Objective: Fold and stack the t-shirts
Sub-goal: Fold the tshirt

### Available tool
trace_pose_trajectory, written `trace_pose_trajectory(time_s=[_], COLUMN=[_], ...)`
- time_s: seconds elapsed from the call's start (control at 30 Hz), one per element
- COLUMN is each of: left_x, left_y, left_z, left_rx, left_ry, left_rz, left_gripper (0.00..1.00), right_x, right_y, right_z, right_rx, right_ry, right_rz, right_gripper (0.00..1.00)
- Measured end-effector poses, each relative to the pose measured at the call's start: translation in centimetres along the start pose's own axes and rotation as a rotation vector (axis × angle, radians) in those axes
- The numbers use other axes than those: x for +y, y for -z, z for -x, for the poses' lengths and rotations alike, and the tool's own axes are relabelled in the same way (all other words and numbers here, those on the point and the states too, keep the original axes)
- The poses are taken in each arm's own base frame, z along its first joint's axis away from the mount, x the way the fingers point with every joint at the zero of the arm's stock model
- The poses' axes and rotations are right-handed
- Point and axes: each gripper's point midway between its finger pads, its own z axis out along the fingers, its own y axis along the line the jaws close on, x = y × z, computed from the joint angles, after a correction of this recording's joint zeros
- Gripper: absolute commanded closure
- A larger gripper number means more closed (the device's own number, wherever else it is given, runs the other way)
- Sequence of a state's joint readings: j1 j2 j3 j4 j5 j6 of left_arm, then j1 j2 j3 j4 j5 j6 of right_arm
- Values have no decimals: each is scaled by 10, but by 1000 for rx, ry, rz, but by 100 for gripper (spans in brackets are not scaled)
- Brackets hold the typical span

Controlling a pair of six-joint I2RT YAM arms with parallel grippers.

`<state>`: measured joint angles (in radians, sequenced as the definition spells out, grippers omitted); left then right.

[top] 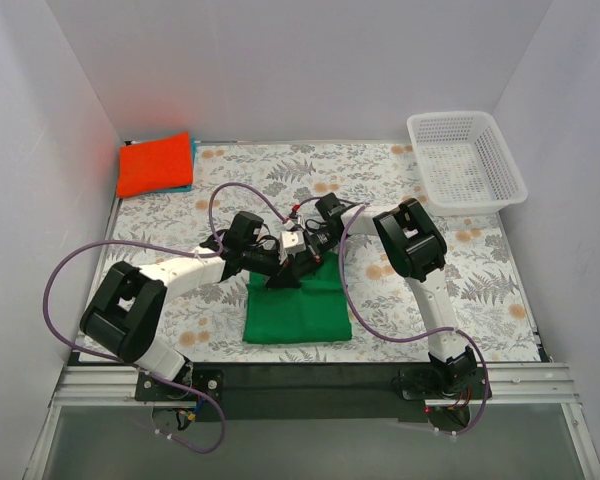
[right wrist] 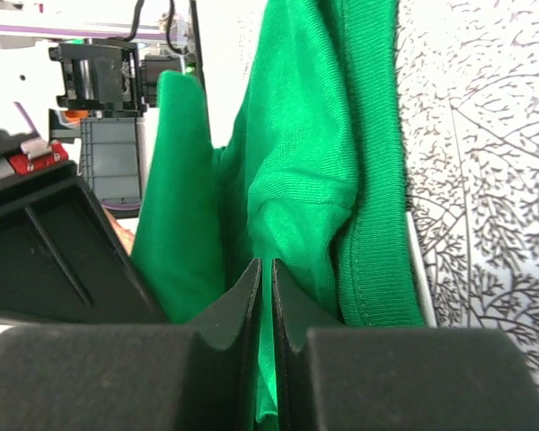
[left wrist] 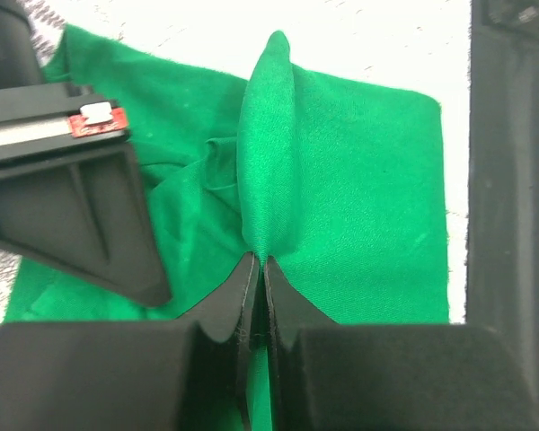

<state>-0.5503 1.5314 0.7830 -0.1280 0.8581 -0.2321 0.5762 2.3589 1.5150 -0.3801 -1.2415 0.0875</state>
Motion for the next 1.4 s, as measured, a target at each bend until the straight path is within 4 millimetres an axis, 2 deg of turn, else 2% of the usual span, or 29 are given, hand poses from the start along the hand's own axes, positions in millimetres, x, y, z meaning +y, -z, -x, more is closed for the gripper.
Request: trace_pose_trajectory(time_s=[0.1,0.3,0.47,0.63,0.8,0.97,1.03,1.27,1.4], left_x=[5,20,33,48,54,53,52,44,32], left_y=[1,1,0,0,-1,-2,-2,-6,-12], left_z=[1,20,25,19,17,6,2,-7,-18], left_rx=[10,-3,1,15,20,31,36,48,66], left_ry=[-25,-101,-139,-148,-172,-190,-192,-198,-197], left_rz=[21,54,73,98,113,115,113,93,63], left_gripper=[100,100,100,100,100,100,100,100,100], right_x=[1,2,4,6,4,-5,-6,-4,0], right_y=[0,0,0,0,0,2,5,26,36], right_z=[-1,-3,-7,-8,-7,-3,2,41,47], right_rx=[1,1,5,6,4,1,1,-30,-23], right_ry=[-1,-2,-13,-15,-12,6,26,194,236], right_rz=[13,26,47,51,21,-115,-179,-357,-379], right_gripper=[87,87,87,87,84,81,80,76,78])
